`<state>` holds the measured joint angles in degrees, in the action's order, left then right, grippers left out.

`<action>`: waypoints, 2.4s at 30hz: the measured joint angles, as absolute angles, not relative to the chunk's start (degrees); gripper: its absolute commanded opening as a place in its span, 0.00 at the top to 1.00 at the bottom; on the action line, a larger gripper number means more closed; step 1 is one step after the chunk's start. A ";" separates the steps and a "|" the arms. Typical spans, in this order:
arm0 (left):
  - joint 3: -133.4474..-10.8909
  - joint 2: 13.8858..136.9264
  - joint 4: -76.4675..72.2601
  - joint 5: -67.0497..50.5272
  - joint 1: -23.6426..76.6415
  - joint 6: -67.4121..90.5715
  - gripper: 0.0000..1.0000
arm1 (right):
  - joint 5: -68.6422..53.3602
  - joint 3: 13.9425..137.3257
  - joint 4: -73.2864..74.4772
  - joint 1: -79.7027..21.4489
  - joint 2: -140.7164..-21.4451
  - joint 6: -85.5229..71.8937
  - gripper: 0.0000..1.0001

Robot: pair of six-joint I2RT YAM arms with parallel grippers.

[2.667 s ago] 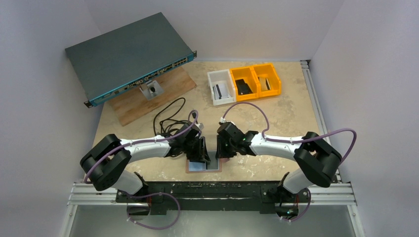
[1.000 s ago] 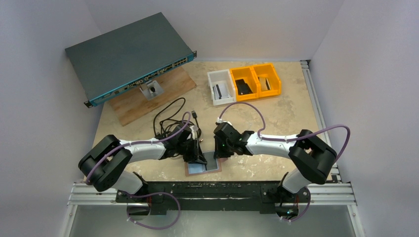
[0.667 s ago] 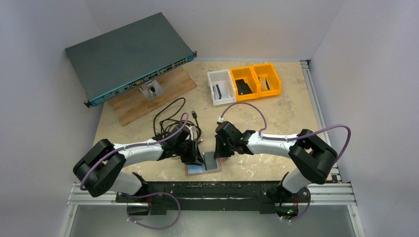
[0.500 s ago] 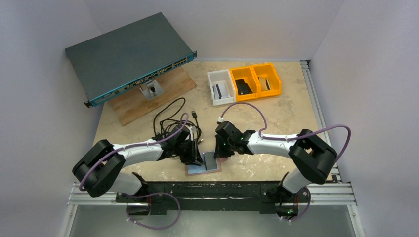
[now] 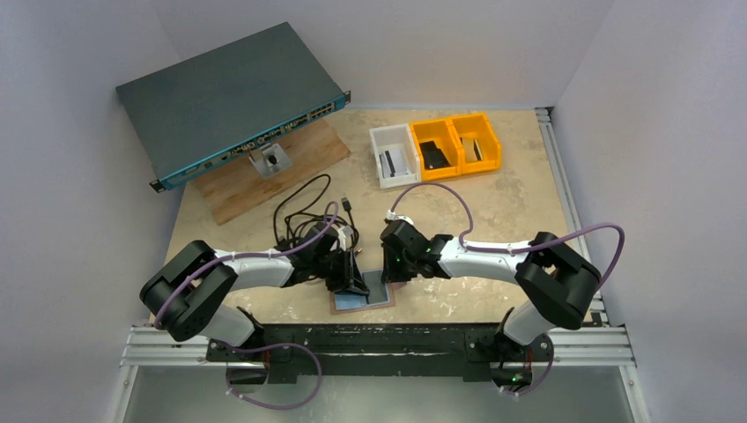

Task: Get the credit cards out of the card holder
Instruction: Remove the credit card from the card holder.

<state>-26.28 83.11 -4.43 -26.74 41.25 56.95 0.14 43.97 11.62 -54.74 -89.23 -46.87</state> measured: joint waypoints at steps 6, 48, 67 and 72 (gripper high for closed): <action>-25.47 83.33 -6.20 -27.40 40.95 57.63 0.79 | 2.24 44.95 12.82 -56.05 -89.62 -46.85 0.95; -27.79 78.89 6.52 -26.72 40.36 55.31 0.75 | -1.52 43.79 11.00 -58.30 -88.75 -46.13 0.93; -27.35 78.11 9.50 -24.34 40.27 53.91 0.87 | -2.24 43.57 11.49 -58.54 -88.44 -47.97 0.77; -26.94 79.26 7.07 -25.54 40.25 54.52 0.86 | -2.26 43.57 11.70 -58.78 -88.36 -47.97 0.86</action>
